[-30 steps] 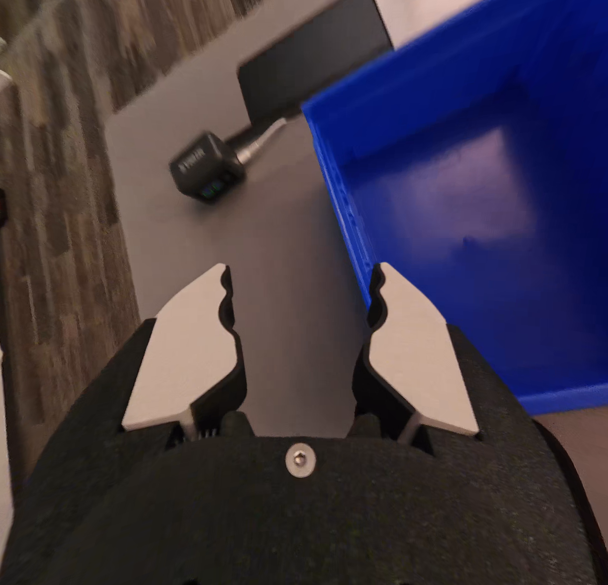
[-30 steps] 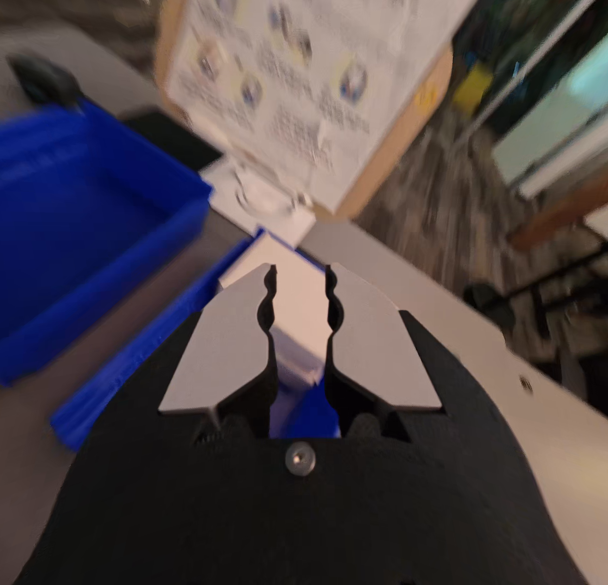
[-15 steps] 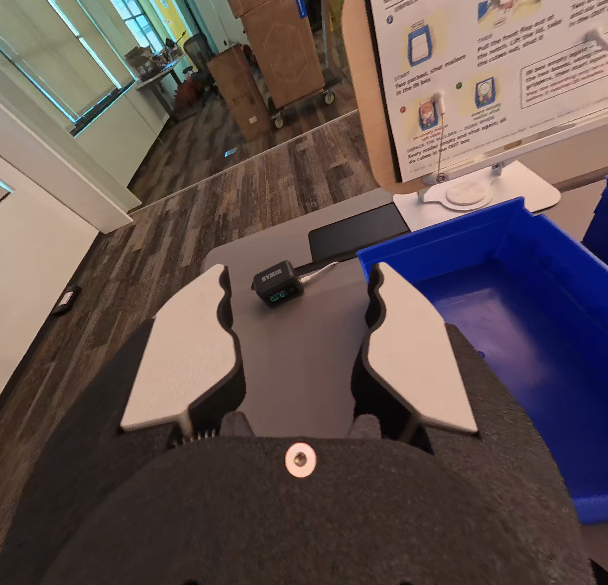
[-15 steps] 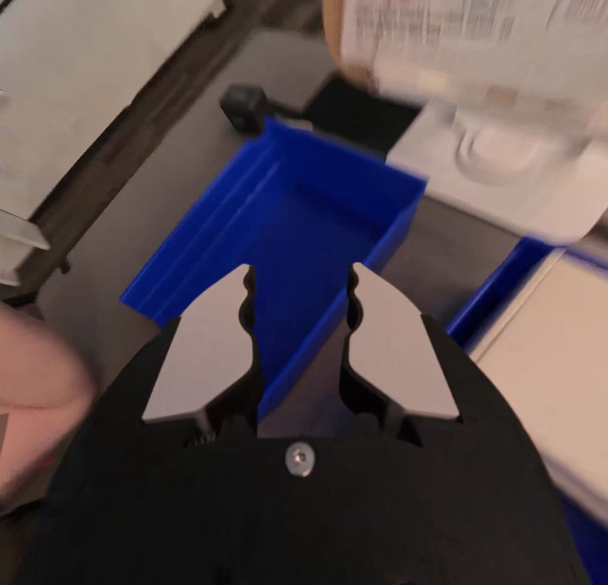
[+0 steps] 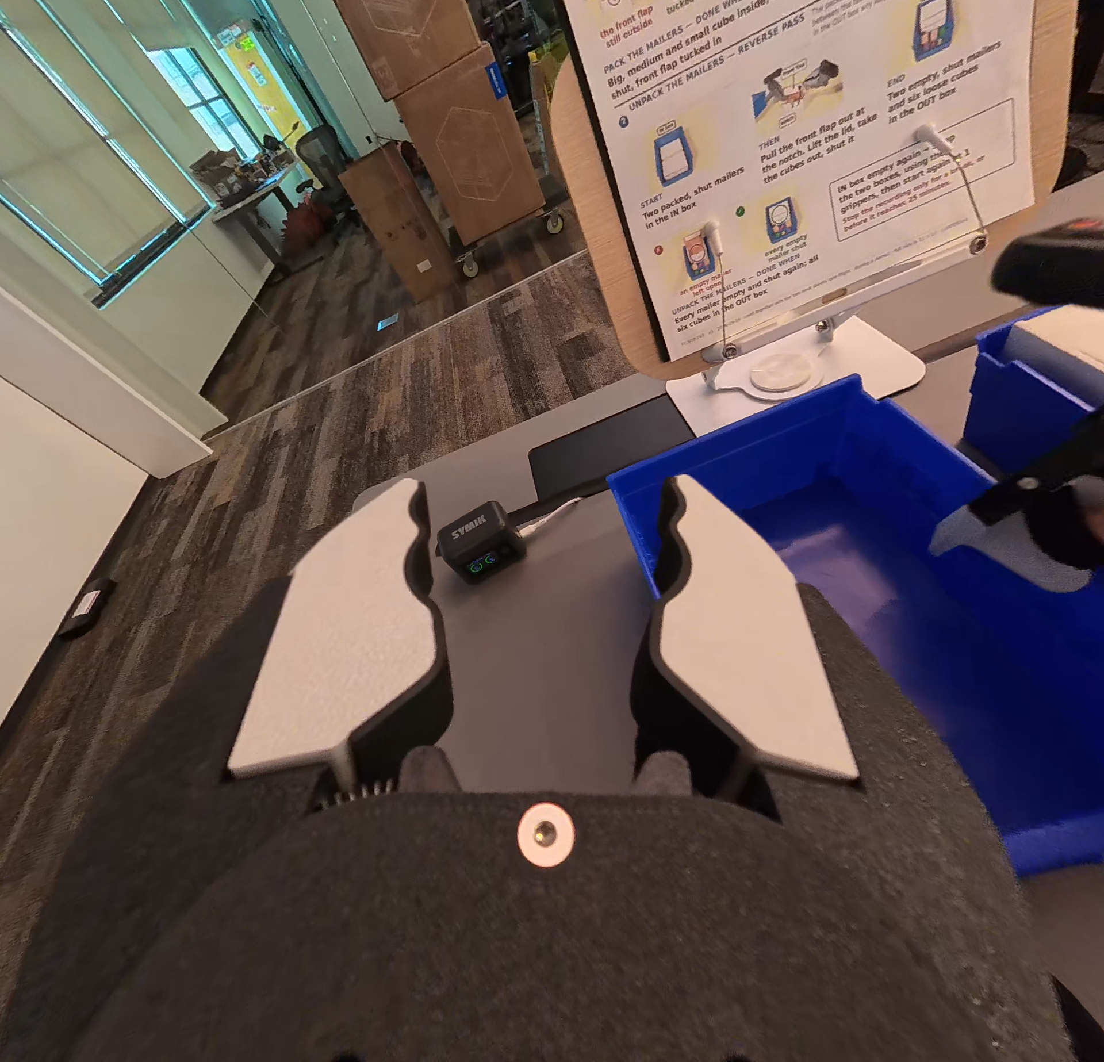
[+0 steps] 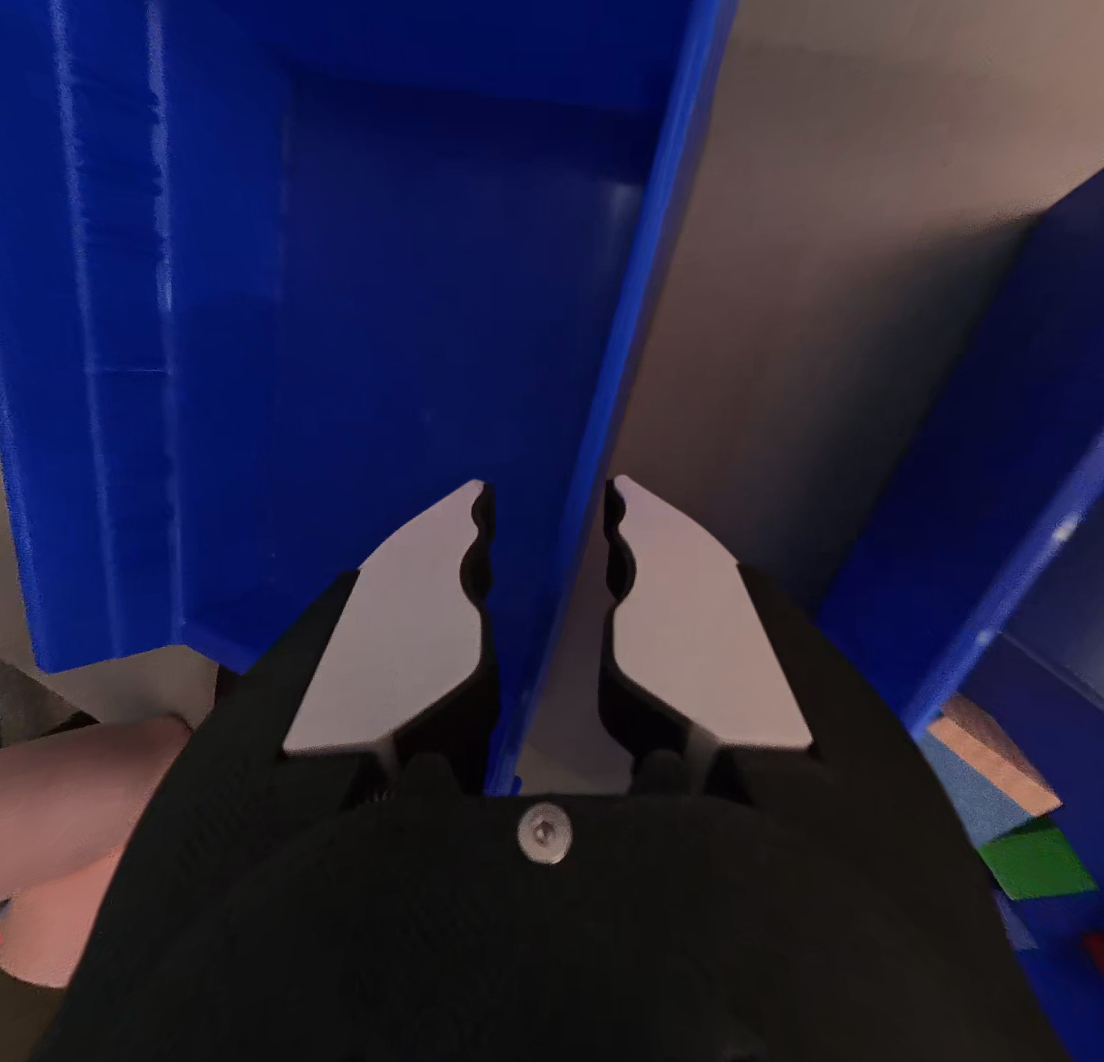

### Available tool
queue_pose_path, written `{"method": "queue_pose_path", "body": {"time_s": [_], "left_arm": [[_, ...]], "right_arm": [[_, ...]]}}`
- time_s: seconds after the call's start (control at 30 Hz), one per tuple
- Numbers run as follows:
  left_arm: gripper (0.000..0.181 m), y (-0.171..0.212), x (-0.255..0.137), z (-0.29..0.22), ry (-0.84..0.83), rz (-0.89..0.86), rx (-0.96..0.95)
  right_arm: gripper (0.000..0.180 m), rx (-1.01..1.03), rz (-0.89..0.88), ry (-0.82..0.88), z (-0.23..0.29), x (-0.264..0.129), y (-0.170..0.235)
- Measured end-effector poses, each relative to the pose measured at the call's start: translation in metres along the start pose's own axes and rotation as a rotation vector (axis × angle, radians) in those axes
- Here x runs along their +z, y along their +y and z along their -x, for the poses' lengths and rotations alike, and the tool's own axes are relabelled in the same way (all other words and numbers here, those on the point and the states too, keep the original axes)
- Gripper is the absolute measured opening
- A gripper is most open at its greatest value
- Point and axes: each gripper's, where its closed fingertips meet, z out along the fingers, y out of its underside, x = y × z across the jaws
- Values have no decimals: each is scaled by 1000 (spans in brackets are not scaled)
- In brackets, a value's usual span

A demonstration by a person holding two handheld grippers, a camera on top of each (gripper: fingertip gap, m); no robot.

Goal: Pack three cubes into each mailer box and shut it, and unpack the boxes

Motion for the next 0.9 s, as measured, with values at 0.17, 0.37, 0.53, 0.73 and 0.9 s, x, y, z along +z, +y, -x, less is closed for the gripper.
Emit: {"method": "queue_pose_path", "body": {"time_s": [0.17, 0.37, 0.53, 0.73, 0.9], "left_arm": [[73, -1, -8, -2, 30, -10, -1], [72, -1, -11, -3, 66, -13, -28], [72, 3, -16, -2, 76, 9, -34], [72, -4, -37, 0, 83, -36, -60], [74, -12, -58, -1, 97, -91, -106]], "right_arm": [[19, -42, 65, 77, -14, 19, 0], [11, -114, 117, 146, -21, 22, -3], [7, -77, 131, 132, -16, 20, -5], [6, -108, 193, 131, -4, -6, -15], [7, -177, 237, 90, 5, -70, -28]]}}
